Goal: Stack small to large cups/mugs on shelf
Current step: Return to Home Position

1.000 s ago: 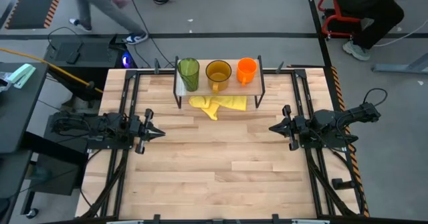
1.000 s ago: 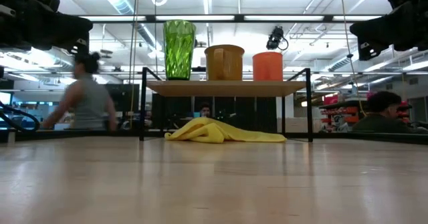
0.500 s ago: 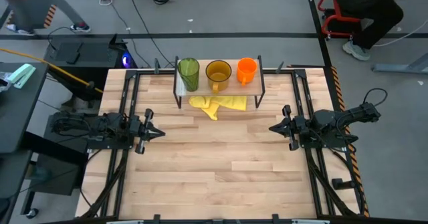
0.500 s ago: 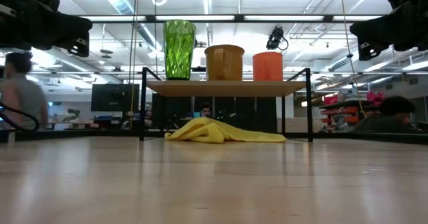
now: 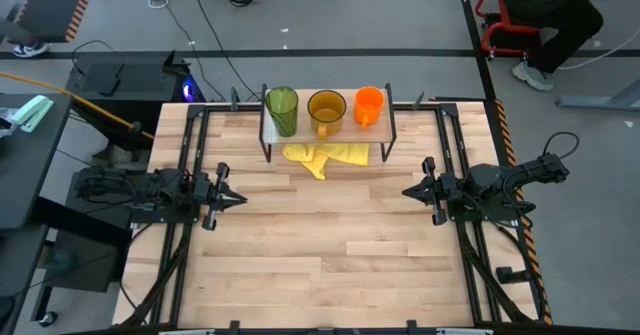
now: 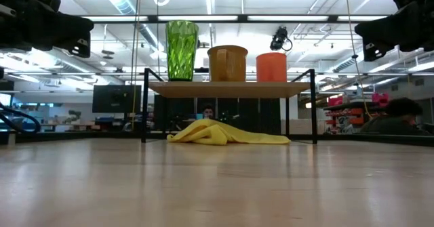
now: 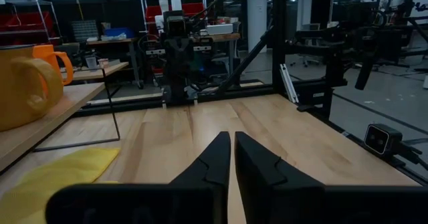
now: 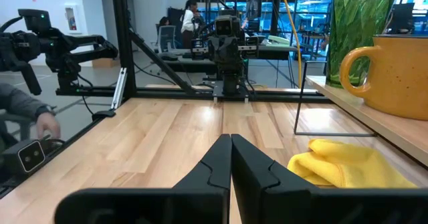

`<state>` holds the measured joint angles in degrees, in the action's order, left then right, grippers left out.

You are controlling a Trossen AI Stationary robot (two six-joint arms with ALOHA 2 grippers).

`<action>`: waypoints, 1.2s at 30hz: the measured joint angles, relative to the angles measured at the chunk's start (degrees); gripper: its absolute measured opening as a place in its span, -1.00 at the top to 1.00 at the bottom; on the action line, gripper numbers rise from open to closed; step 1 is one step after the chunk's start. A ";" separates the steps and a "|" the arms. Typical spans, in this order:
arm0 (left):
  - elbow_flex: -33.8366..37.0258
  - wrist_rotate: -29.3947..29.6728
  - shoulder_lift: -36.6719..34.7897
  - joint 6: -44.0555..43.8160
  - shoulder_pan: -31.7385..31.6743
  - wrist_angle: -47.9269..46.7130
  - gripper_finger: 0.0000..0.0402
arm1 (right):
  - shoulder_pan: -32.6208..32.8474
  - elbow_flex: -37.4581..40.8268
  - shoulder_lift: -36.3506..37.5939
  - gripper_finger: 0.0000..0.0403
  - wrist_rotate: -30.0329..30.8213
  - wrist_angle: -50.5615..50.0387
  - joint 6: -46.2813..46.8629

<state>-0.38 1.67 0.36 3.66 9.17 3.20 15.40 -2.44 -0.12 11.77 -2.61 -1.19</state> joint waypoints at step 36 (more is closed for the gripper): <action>0.00 -0.02 0.00 0.00 0.02 0.00 0.82 | 0.00 0.00 0.00 0.92 0.00 0.01 0.00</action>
<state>-0.38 1.65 0.36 3.66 9.19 3.20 15.40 -2.44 -0.12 11.77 -2.60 -1.19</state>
